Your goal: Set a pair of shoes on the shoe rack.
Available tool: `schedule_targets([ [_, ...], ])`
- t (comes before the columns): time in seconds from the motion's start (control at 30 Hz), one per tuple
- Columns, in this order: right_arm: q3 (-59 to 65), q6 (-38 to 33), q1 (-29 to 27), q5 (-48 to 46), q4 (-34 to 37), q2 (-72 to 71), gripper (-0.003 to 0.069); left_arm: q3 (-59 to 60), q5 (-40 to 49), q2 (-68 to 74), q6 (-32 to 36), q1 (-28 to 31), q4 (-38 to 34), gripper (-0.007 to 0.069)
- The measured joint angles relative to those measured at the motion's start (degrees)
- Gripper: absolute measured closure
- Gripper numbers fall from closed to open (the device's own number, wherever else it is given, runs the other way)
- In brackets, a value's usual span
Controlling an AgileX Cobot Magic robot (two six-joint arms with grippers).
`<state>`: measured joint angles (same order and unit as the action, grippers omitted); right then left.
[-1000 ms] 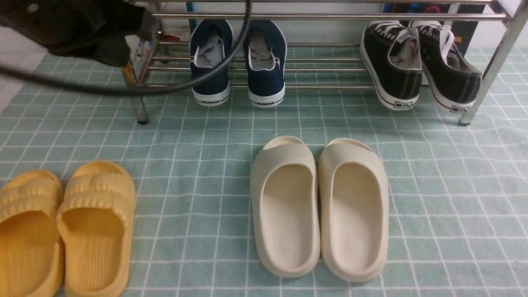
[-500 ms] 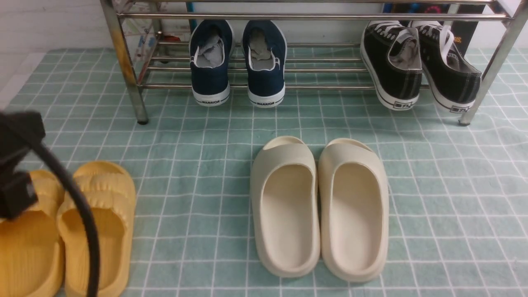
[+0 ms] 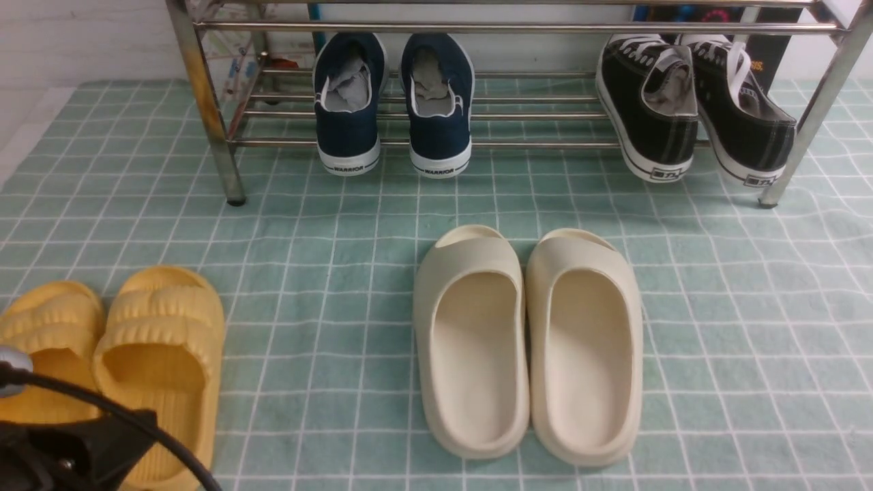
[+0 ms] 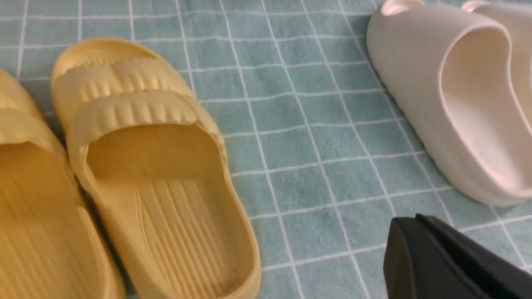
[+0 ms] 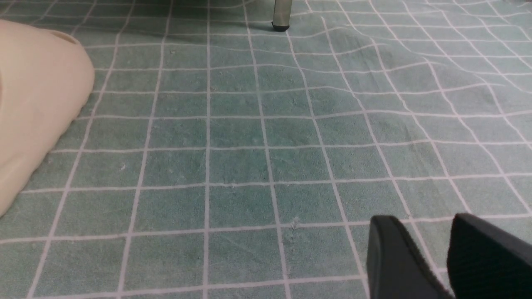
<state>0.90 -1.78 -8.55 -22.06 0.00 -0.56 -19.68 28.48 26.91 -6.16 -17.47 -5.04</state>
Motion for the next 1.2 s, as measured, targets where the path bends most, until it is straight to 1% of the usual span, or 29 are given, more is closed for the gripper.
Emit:
schedule_targets([
  [0.1, 0.0, 0.0, 0.0, 0.0, 0.0, 0.0, 0.0419, 0.6, -0.9, -0.9, 0.0, -0.1, 3.2, 0.0638],
  [0.17, 0.0, 0.0, 0.0, 0.0, 0.0, 0.0, 0.0419, 2.5, -3.8, -4.8, 0.0, -0.1, 7.1, 0.0638],
  [0.27, 0.0, 0.0, 0.0, 0.0, 0.0, 0.0, 0.0419, 5.2, -7.7, -10.8, 0.0, 1.0, 10.2, 0.0638],
  [0.4, 0.0, 0.0, 0.0, 0.0, 0.0, 0.0, 0.0419, 9.9, -15.5, -21.0, 0.0, 5.4, 11.5, 0.0638],
  [0.5, 0.0, 0.0, 0.0, 0.0, 0.0, 0.0, 0.0419, 13.7, -19.5, -26.5, 0.0, 9.7, 11.5, 0.0638],
  [0.6, 0.0, 0.0, 0.0, 0.0, 0.0, 0.0, 0.0419, 17.8, -21.7, -27.5, 0.0, 12.5, 10.3, 0.0638],
  [0.7, 0.0, 0.0, 0.0, 0.0, 0.0, 0.0, 0.0419, 20.6, -21.6, -27.5, 0.0, 13.2, 9.3, 0.0638],
  [0.83, 0.0, 0.0, 0.0, 0.0, 0.0, 0.0, 0.0419, 21.2, -12.7, -27.6, 0.0, 13.2, 7.1, 0.0638],
  [0.87, 0.0, 0.0, 0.0, 0.0, 0.0, 0.0, 0.0419, 21.2, -12.7, -27.6, 0.0, 13.2, 7.0, 0.0638],
  [0.93, 0.0, 0.0, 0.0, 0.0, 0.0, 0.0, 0.0419, 21.4, -6.5, -27.6, 0.1, 13.2, 5.0, 0.0638],
  [1.2, 0.0, 0.0, 0.0, 0.0, 0.0, 0.0, 0.0419, 21.4, -5.3, -27.6, 0.2, 13.2, 4.3, 0.0638],
])
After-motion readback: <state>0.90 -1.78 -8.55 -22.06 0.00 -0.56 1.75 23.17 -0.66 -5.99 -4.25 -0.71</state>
